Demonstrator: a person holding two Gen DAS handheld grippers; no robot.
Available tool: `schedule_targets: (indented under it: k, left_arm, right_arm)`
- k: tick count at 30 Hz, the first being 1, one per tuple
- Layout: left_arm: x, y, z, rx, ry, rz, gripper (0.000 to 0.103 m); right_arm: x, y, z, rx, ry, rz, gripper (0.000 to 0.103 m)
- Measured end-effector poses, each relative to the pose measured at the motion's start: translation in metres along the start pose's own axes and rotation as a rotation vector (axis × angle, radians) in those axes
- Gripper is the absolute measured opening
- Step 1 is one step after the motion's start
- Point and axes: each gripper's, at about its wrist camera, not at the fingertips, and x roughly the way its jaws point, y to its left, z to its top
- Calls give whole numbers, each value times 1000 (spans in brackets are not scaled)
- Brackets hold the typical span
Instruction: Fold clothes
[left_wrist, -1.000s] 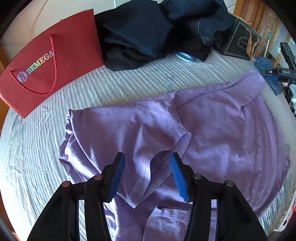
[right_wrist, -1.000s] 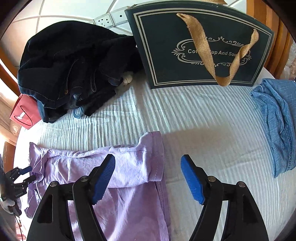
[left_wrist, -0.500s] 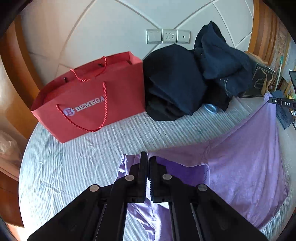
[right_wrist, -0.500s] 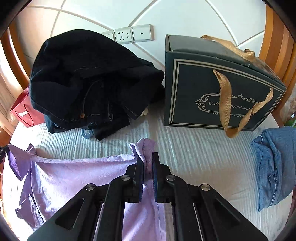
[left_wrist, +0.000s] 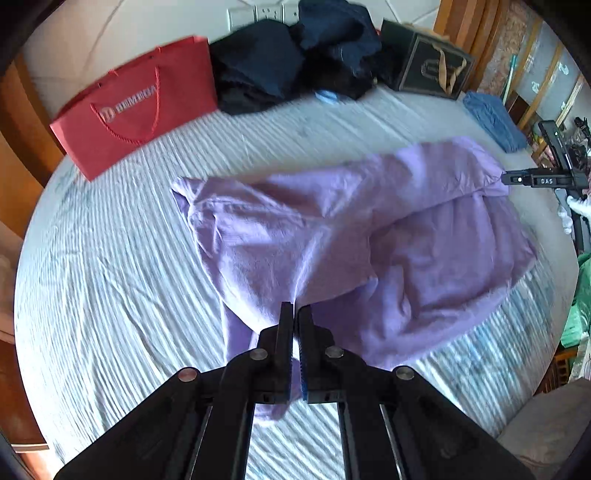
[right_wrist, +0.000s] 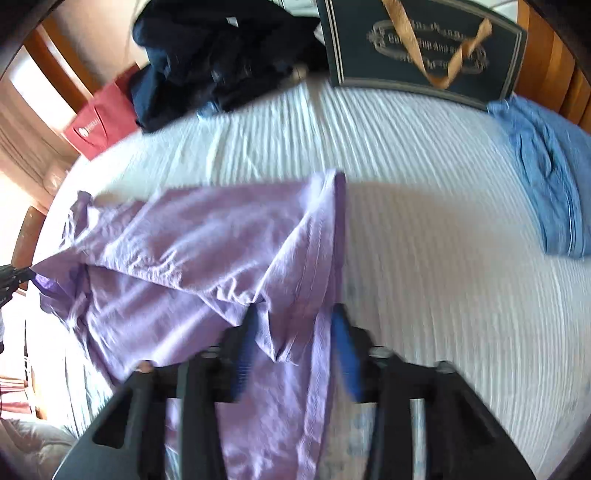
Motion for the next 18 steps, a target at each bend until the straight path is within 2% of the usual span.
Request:
schedule_targets:
  k: [1,3,5,6,8,10,11,15,18]
  left_arm:
    - [-1,2,-2,-13,-1,0,17]
    - [-10,8,1,-51,-32,-17,24]
    - [-29,20,14,-94,-104,-34,49]
    - [-35,28,23,-114,-136,-23,54]
    - [-39,46,44,-164,-175,-1,56]
    - [-31,67,65,-223,-188,20,56]
    - [-21,75,74,-249,-177,21,56]
    - [24,100,102,-329,-108,19,56]
    - [55,106,105,-345,-54,11,56]
  right_arm:
    - [-2,-5,-2,20,-4,-2,75]
    - [-10,-15,-5,66,-27,0,74]
    - [-15,-18,9,92,-54,2,75]
    - [-18,-19,17,104,-68,2,75]
    - [-23,-22,32,128,-96,3,74]
    - [-28,-25,48,152,-123,5,67]
    - [-31,-26,55,164,-137,5,66]
    - [-10,-33,78,213,-97,-1,65]
    - [8,-36,89,247,-73,10,65]
